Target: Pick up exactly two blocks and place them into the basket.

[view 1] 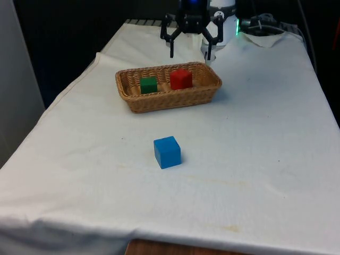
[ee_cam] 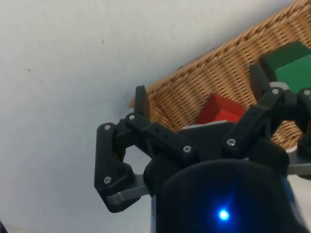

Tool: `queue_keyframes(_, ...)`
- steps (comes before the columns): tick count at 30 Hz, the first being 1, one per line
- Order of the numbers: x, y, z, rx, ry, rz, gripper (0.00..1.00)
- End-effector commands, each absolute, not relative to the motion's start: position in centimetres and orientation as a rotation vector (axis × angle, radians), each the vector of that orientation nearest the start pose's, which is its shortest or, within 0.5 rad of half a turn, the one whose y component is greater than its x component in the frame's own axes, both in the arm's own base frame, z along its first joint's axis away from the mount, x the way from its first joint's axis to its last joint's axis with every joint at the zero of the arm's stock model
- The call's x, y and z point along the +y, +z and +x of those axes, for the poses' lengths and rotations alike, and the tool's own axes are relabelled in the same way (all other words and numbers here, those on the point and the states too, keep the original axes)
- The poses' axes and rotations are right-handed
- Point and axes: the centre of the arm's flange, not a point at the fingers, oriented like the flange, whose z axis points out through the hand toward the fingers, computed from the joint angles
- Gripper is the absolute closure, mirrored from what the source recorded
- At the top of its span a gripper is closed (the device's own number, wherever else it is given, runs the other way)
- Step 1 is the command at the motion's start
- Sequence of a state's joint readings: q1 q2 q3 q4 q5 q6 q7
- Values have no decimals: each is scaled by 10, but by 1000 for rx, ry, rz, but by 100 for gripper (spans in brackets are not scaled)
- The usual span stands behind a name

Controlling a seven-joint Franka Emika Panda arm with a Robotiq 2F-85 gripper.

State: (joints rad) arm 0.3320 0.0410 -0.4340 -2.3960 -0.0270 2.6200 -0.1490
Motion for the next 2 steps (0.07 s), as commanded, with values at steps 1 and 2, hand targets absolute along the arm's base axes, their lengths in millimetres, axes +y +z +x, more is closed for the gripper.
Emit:
queue_keyframes(1, -52, 319, 511, -112, -287, -3188, 0)
queue_keyframes(2, -52, 319, 510, -113, -289, -3182, 0)
